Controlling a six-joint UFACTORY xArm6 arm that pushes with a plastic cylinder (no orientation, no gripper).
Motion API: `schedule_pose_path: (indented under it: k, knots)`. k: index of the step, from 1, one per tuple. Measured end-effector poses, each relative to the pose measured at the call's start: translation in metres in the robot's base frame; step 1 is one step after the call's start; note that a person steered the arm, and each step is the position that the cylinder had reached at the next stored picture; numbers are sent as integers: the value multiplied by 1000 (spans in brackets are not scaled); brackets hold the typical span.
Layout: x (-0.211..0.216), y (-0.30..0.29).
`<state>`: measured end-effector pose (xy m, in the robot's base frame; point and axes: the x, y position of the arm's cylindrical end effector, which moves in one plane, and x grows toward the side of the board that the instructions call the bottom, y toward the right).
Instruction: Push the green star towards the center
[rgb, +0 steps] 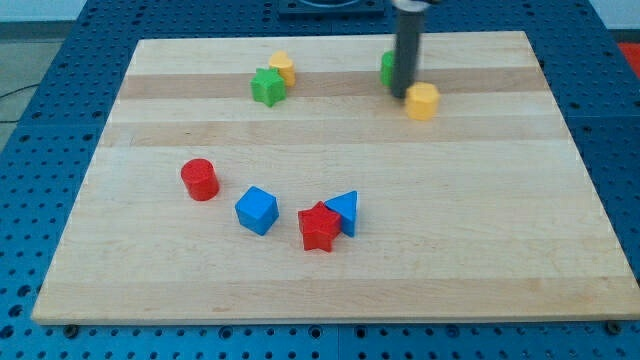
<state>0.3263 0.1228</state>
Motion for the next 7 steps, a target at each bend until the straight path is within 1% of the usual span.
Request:
schedule_pose_path:
  k: [1, 2, 3, 4, 5, 6, 7]
  knots:
    - [9, 14]
    - [9, 16]
    - [10, 39]
    - [8, -18]
    - [18, -88]
    - [20, -193]
    - [19, -312]
